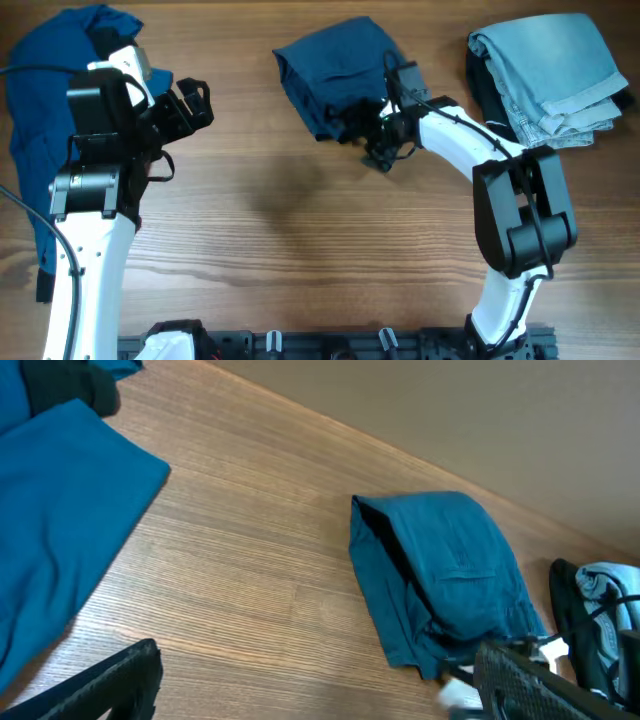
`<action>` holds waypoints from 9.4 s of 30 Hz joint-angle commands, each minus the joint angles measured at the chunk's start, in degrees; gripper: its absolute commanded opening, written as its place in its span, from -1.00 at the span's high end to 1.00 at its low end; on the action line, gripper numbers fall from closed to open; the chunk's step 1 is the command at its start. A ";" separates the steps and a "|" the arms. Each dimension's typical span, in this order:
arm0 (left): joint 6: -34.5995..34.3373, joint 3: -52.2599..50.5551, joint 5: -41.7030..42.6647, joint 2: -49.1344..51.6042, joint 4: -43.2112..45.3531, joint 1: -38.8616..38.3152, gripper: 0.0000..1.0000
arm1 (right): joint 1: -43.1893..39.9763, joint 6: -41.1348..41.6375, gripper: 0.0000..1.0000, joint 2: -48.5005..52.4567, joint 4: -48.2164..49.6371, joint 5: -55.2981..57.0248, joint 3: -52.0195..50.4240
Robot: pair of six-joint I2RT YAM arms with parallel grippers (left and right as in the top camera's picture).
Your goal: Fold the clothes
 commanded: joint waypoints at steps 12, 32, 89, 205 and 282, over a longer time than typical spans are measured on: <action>-0.52 0.39 -0.35 0.35 0.04 0.20 -1.00 | 2.14 4.07 -0.99 -1.38 7.17 11.80 -1.57; -0.50 0.39 -0.35 0.44 0.22 0.20 -0.99 | -0.68 4.22 -1.00 -13.31 7.30 16.65 -1.57; -0.33 0.39 -0.37 0.44 -0.28 0.20 -1.00 | -11.17 -9.18 0.92 -6.21 33.05 -7.63 0.96; -1.84 0.39 0.74 9.11 3.50 -0.31 -1.00 | -38.14 -57.96 0.92 0.02 41.20 7.87 0.94; 11.76 0.39 1.81 -20.37 -4.07 -0.28 -0.99 | -12.96 -52.43 -1.00 -96.35 48.96 25.33 -64.67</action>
